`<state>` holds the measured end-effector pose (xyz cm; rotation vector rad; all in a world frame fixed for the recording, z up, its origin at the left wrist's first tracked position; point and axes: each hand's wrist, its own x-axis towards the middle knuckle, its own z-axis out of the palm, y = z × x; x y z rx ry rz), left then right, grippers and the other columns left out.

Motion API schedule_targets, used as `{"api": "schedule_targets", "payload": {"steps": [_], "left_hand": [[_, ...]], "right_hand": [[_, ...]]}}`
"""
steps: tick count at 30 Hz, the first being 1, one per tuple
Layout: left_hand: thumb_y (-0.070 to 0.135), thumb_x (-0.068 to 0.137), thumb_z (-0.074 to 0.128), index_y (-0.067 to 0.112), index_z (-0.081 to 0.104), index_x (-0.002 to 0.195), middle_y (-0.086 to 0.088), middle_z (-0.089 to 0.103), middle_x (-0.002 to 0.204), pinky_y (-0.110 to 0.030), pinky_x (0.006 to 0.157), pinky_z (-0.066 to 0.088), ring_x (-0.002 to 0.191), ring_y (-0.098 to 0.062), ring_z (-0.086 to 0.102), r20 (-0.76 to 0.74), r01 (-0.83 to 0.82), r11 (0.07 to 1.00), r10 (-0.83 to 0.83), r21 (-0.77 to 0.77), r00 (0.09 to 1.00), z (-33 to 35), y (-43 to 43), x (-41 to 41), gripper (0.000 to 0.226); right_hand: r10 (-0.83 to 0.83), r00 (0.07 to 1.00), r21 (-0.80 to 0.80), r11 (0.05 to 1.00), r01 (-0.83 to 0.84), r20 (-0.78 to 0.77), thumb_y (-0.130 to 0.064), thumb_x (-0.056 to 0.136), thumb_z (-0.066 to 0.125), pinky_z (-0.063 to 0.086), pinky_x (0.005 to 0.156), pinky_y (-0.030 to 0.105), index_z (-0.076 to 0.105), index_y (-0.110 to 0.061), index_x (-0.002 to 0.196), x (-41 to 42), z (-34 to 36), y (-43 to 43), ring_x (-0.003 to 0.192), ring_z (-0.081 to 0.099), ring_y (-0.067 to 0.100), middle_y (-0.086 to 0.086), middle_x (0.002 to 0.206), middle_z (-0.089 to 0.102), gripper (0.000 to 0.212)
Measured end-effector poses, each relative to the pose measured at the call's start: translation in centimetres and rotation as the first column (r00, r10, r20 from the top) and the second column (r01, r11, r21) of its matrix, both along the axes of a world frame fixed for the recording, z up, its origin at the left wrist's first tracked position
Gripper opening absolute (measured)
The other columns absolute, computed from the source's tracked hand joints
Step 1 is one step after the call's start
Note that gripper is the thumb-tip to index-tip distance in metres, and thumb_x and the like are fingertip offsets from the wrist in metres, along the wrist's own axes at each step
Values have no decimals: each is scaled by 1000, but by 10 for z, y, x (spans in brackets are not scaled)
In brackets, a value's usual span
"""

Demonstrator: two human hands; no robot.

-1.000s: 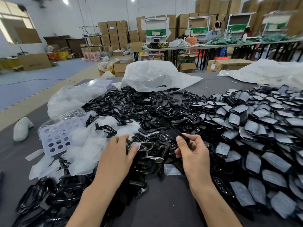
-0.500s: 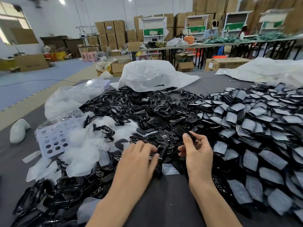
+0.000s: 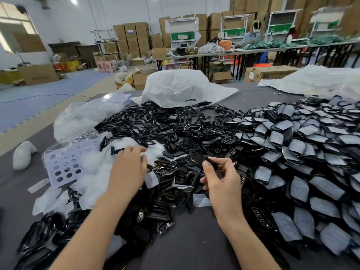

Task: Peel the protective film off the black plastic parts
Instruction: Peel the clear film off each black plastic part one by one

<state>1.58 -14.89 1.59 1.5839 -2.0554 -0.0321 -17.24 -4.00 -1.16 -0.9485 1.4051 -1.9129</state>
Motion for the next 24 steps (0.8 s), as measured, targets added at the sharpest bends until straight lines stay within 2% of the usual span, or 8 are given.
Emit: {"api": "schedule_targets", "payload": {"steps": [5, 10, 13, 15, 17, 19, 21, 24], "left_hand": [[42, 100, 46, 17, 53, 133, -11, 54, 130, -42, 97, 40, 124, -32, 43, 366, -72, 972, -15, 222, 931, 6, -43, -3, 42], [35, 99, 52, 13, 61, 106, -6, 64, 104, -37, 76, 42, 109, -29, 51, 362, -92, 984, 32, 150, 932, 7, -46, -6, 25], [29, 102, 41, 10, 55, 83, -3, 56, 78, -39, 69, 41, 95, -31, 53, 259, -72, 996, 58, 43, 964, 8, -32, -1, 30], [26, 102, 42, 8, 62, 83, -7, 56, 84, -44, 77, 44, 94, -34, 54, 176, -50, 997, 60, -59, 983, 12, -25, 3, 33], [22, 102, 46, 8, 67, 89, -10, 58, 92, -42, 85, 43, 94, -32, 52, -23, -21, 992, 18, -125, 1000, 18, -17, 4, 29], [24, 102, 48, 17, 68, 96, -5, 61, 88, -32, 75, 46, 83, -21, 57, -319, 37, 997, -56, -66, 946, 24, -4, 2, 22], [25, 100, 53, 33, 64, 97, 3, 66, 83, -20, 59, 50, 66, -7, 62, -556, 135, 990, -98, 26, 826, 26, 14, -4, 14], [25, 97, 59, 35, 62, 93, 7, 69, 81, -22, 63, 52, 62, -4, 67, -642, 158, 985, -77, 70, 763, 15, 35, -14, 11]], "right_hand": [[40, 996, 38, 999, -38, -73, -22, 96, 66, 53, 62, 26, 63, -29, 95, 2, -2, 1, 62, 63, 6, -8, 74, 68, 7], [46, 997, 57, 997, -43, -55, -24, 96, 66, 51, 62, 24, 63, -30, 94, 1, -2, 1, 60, 62, 5, -5, 71, 67, 7], [51, 997, 60, 997, -48, -52, -24, 96, 66, 51, 61, 24, 63, -30, 94, 2, -1, 0, 61, 63, 5, -10, 72, 68, 7], [54, 997, 61, 997, -51, -51, -25, 96, 66, 52, 62, 25, 63, -31, 94, 3, -1, 1, 63, 64, 6, -13, 74, 68, 7], [60, 997, 62, 996, -57, -45, -25, 96, 66, 55, 63, 26, 63, -32, 94, 4, 0, 1, 65, 65, 6, -14, 76, 68, 8], [70, 998, 53, 996, -70, -6, -21, 96, 67, 55, 61, 25, 64, -30, 94, 4, 1, 2, 65, 66, 7, -10, 75, 68, 9], [95, 992, 25, 995, -97, 85, -15, 95, 68, 54, 59, 22, 66, -23, 96, 3, 4, 2, 66, 67, 9, -5, 76, 69, 8], [162, 967, -9, 986, -164, 198, -12, 92, 70, 56, 65, 21, 69, -18, 94, 1, 8, 1, 78, 72, 13, -2, 83, 71, 7]]}}
